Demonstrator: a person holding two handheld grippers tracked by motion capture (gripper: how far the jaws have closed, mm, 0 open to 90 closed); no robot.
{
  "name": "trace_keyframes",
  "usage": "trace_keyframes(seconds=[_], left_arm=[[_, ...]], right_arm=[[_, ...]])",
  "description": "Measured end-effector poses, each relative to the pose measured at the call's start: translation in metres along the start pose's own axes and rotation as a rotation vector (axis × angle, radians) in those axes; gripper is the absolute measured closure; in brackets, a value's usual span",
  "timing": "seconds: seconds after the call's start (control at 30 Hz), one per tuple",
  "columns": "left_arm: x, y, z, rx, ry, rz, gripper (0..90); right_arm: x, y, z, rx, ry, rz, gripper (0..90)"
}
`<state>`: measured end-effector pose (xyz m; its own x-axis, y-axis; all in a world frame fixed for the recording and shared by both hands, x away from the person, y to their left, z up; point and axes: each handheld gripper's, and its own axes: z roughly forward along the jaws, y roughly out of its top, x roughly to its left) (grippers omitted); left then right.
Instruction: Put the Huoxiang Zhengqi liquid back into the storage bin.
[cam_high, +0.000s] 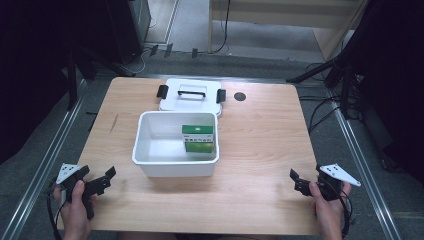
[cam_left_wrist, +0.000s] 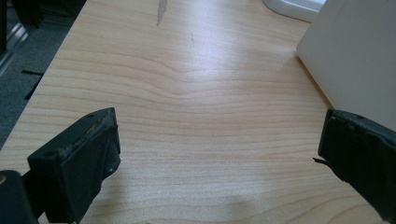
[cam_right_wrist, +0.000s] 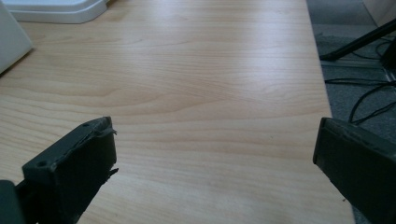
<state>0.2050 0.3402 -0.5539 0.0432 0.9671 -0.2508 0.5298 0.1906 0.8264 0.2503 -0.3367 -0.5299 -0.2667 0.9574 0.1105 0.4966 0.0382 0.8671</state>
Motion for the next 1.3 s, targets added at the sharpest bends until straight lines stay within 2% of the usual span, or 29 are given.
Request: trace_keyframes(seconds=[0.3,0.5,0.97,1.1,1.3], left_arm=[[0.0,0.0,0.0,-0.002,0.002,0.001,0.0],[0.0,0.0,0.0,0.001,0.001,-0.001,0.0],[-0.001,0.0,0.001,0.01,0.005,0.014,0.0],[-0.002,0.0,0.001,0.009,0.007,0.017,0.0],[-0.002,0.0,0.001,0.006,0.011,0.02,0.0]], right_arm=[[-0.013,-0.019,-0.02,-0.026,-0.038,0.033,0.0],[-0.019,-0.03,-0.036,-0.04,-0.031,0.051,0.0],[-0.025,-0.04,-0.041,-0.075,-0.02,0.138,0.0],[-0.023,-0.039,-0.04,-0.059,-0.019,0.118,0.0],[-0.026,-0.038,-0.038,-0.046,0.0,0.147,0.3]])
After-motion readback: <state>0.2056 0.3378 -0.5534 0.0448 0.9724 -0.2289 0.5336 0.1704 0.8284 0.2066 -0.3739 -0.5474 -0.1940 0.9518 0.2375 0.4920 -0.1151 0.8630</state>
